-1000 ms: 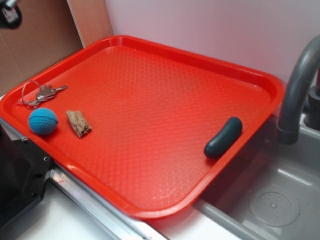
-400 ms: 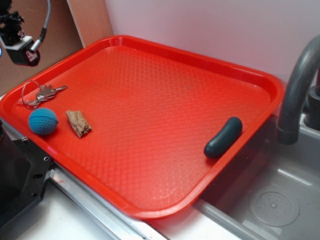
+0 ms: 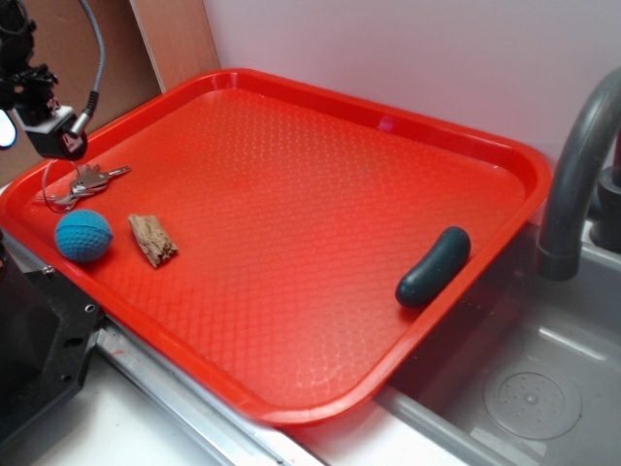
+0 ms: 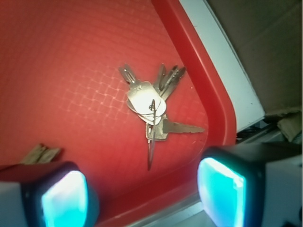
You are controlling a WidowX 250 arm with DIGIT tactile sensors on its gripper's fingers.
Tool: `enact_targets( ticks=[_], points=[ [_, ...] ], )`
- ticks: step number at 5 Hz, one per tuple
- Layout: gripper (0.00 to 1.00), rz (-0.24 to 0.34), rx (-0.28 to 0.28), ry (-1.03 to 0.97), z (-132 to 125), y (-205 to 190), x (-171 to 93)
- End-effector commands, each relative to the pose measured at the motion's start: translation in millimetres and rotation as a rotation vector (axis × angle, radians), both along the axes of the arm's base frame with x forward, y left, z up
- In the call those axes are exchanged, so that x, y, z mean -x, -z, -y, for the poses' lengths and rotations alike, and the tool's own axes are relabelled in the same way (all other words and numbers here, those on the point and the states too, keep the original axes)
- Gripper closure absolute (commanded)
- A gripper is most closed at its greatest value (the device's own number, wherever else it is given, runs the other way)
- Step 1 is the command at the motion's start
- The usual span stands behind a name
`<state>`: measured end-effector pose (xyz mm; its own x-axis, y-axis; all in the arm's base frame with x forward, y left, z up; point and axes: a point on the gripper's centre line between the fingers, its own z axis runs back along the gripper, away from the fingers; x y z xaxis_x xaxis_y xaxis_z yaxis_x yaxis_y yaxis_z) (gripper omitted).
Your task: Grab the silver keys.
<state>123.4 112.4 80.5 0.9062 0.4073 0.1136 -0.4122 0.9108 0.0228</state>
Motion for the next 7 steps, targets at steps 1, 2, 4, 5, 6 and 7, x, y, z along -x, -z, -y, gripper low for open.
enact_targets(
  ticks=[1,2,4,5,6,7],
  points=[
    [0.0,0.033,-0.017,-0.001,-11.3,17.4,-5.9],
    [0.0,0.051,-0.034,0.021,-8.5,22.3,-12.4],
    [1.0,0.055,-0.055,0.02,-7.9,29.6,-12.0],
    [1.0,0.048,-0.052,0.018,-9.9,32.7,-6.9],
    [1.0,0.043,-0.053,0.027,-9.7,33.9,-5.2],
    [1.0,0.044,-0.068,0.038,-8.6,28.3,-4.0]
  ],
)
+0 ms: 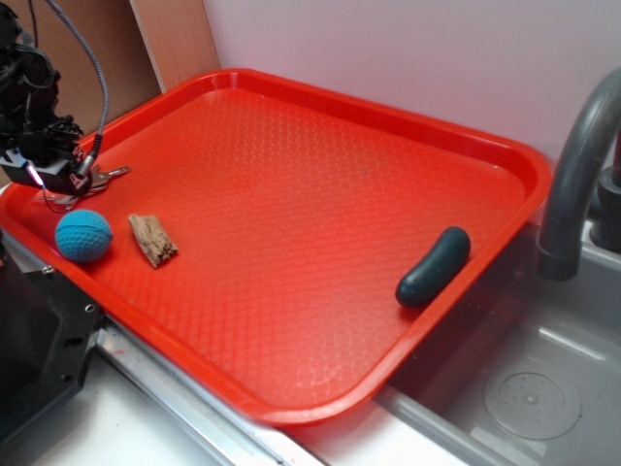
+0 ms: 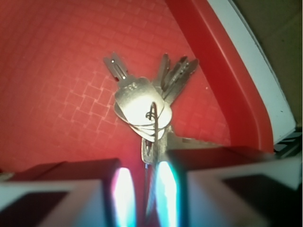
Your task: Grab the silver keys.
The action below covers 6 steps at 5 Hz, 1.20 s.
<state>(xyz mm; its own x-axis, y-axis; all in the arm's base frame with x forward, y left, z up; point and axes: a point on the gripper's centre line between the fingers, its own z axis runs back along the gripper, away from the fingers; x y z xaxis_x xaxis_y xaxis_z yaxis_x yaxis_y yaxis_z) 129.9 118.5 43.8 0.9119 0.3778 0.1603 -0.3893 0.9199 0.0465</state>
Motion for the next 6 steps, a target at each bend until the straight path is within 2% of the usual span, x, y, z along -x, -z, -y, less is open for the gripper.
enact_targets(
  ticks=[1,2,3,5,6],
  points=[
    [1.0,0.02,-0.047,0.035,1.6,-29.7,1.0],
    [1.0,0.064,-0.04,0.093,19.9,-79.7,-18.3],
    [1.0,0.047,0.018,0.156,30.9,-111.5,-37.9],
    [1.0,0.015,0.057,0.316,60.6,-151.3,-73.9],
    [1.0,0.01,0.098,0.375,80.2,-160.5,-84.7]
  ],
)
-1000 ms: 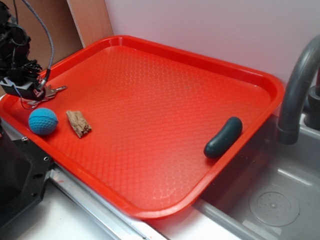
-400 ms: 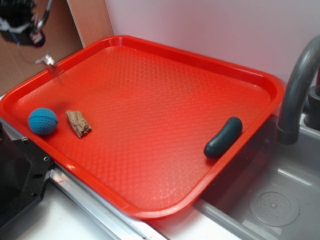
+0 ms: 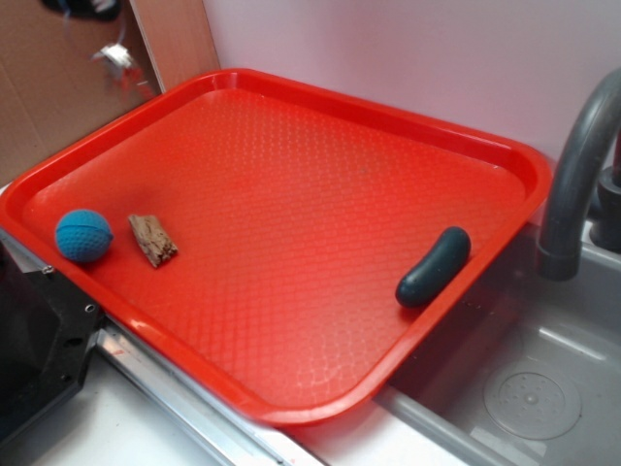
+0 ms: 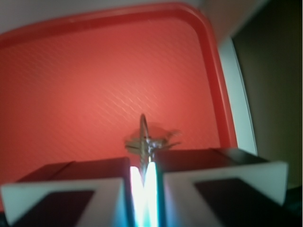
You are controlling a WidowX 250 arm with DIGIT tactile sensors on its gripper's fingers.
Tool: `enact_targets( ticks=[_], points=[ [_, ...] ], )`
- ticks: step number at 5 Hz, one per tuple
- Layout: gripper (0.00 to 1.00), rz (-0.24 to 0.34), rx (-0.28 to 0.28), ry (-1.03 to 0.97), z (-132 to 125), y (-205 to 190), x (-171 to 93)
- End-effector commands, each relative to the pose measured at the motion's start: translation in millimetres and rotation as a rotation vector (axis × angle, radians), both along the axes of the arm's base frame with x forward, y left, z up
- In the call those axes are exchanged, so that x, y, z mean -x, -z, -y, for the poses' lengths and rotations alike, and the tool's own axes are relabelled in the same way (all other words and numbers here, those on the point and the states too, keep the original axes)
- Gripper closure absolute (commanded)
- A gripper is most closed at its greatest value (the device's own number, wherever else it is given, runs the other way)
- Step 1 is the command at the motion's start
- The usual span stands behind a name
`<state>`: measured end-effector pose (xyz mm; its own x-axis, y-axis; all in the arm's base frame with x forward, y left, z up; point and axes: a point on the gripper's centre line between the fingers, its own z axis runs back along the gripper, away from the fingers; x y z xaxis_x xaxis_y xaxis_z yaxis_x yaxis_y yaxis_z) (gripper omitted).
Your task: Grab the silver keys.
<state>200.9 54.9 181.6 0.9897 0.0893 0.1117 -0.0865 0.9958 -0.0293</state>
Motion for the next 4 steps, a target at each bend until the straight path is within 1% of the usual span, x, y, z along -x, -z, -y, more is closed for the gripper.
enact_targets(
  ticks=[1,2,3,4],
  points=[
    [1.0,0.049,0.013,0.106,36.0,-39.8,-22.8],
    [1.0,0.043,0.024,0.107,44.4,-49.8,-26.0],
    [1.0,0.012,0.013,0.097,51.0,-51.7,-29.7],
    [1.0,0.016,0.012,0.087,52.4,-49.2,-29.5]
  ],
)
